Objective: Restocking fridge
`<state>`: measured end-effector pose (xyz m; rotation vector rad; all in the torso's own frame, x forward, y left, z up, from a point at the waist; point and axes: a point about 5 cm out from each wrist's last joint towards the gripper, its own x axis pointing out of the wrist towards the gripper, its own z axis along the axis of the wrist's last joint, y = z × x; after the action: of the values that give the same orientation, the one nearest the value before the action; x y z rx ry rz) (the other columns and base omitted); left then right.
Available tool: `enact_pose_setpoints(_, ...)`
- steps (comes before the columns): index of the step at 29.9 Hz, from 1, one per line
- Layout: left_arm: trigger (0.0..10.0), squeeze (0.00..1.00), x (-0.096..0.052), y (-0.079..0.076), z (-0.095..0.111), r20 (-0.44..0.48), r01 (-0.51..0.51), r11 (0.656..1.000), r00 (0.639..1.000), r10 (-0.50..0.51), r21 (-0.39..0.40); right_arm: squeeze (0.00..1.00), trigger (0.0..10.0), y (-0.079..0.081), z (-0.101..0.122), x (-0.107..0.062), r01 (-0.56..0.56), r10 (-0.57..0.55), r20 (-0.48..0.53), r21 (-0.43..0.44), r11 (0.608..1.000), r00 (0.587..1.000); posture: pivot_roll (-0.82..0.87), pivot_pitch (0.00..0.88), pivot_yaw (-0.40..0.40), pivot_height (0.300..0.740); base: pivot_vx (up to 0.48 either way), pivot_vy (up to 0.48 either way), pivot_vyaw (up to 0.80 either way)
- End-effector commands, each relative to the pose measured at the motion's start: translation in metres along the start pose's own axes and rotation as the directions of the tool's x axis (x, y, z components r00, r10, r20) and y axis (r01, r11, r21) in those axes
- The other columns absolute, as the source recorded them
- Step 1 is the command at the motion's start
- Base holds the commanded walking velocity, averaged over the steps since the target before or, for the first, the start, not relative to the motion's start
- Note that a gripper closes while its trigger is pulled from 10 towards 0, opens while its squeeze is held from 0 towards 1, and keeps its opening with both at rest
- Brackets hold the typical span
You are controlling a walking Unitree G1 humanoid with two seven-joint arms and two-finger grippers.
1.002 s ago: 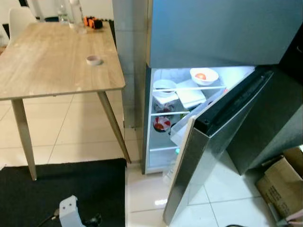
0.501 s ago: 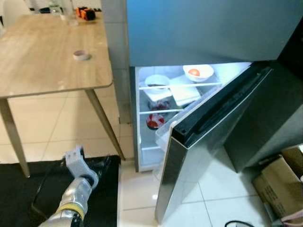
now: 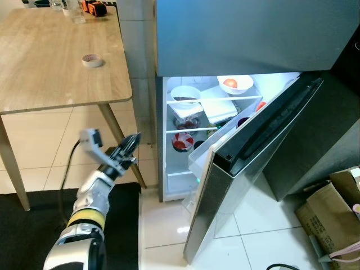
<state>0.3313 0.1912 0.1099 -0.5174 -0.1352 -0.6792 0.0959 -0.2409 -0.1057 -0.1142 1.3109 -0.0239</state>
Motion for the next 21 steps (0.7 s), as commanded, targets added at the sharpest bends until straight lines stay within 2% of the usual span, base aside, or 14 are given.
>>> enact_pose_setpoints(1,0.0,0.0,0.004,-0.012,-0.013,-0.032,0.085,0.995,0.996,-0.086,-0.047,0.0,10.0,-0.002,-0.003,0.0,0.006,-0.006,-0.008,0.006,1.0,1.0,-0.02,0.0,-0.061,0.74,0.0,0.0,0.0)
enact_pose_setpoints(2,10.0,0.0,0.008,-0.02,-0.017,-0.042,0.133,0.989,0.99,-0.135,-0.057,0.0,10.0,-0.002,-0.003,0.0,0.007,-0.007,-0.008,0.006,1.0,1.0,-0.02,0.0,-0.061,0.74,0.0,0.0,0.0)
enact_pose_setpoints(4,10.0,0.0,0.015,-0.032,-0.024,-0.057,0.203,0.976,0.976,-0.208,-0.085,0.0,10.0,-0.002,-0.002,0.0,0.008,-0.008,-0.007,0.007,1.0,1.0,-0.02,0.0,-0.063,0.74,0.0,0.0,0.0)
enact_pose_setpoints(6,10.0,0.0,0.017,-0.037,-0.027,-0.064,0.224,0.969,0.971,-0.231,-0.099,0.0,10.0,-0.002,-0.002,0.0,0.008,-0.008,-0.007,0.007,1.0,1.0,-0.02,0.0,-0.063,0.74,0.0,0.0,0.0)
enact_pose_setpoints(7,10.0,0.0,0.017,-0.037,-0.027,-0.064,0.224,0.969,0.971,-0.231,-0.099,0.0,10.0,-0.002,-0.002,0.0,0.008,-0.008,-0.007,0.007,1.0,1.0,-0.02,0.0,-0.063,0.74,0.0,0.0,0.0)
enact_pose_setpoints(10,10.0,0.0,0.024,-0.048,-0.044,-0.087,0.24,0.961,0.963,-0.253,-0.136,0.0,10.0,-0.002,-0.002,0.0,0.008,-0.008,-0.005,0.009,1.0,1.0,-0.02,0.0,-0.063,0.74,0.0,0.0,0.0)
enact_pose_setpoints(14,10.0,0.0,0.03,-0.054,-0.052,-0.092,0.225,0.959,0.966,-0.243,-0.171,0.0,10.0,-0.002,-0.002,0.0,0.009,-0.009,-0.004,0.011,1.0,1.0,-0.02,0.0,-0.063,0.74,0.0,0.0,0.0)
enact_pose_setpoints(17,10.0,0.0,0.037,-0.063,-0.059,-0.103,0.218,0.955,0.965,-0.242,-0.201,0.0,10.0,-0.003,-0.002,-0.001,0.011,-0.011,-0.005,0.013,1.0,1.0,-0.03,0.0,-0.062,0.74,0.0,0.0,0.0)
enact_pose_setpoints(21,10.0,0.0,0.053,-0.081,-0.068,-0.126,0.244,0.944,0.953,-0.276,-0.221,0.0,10.0,-0.004,-0.003,-0.001,0.015,-0.015,-0.008,0.018,1.0,1.0,-0.03,0.0,-0.062,0.74,0.0,0.0,0.0)
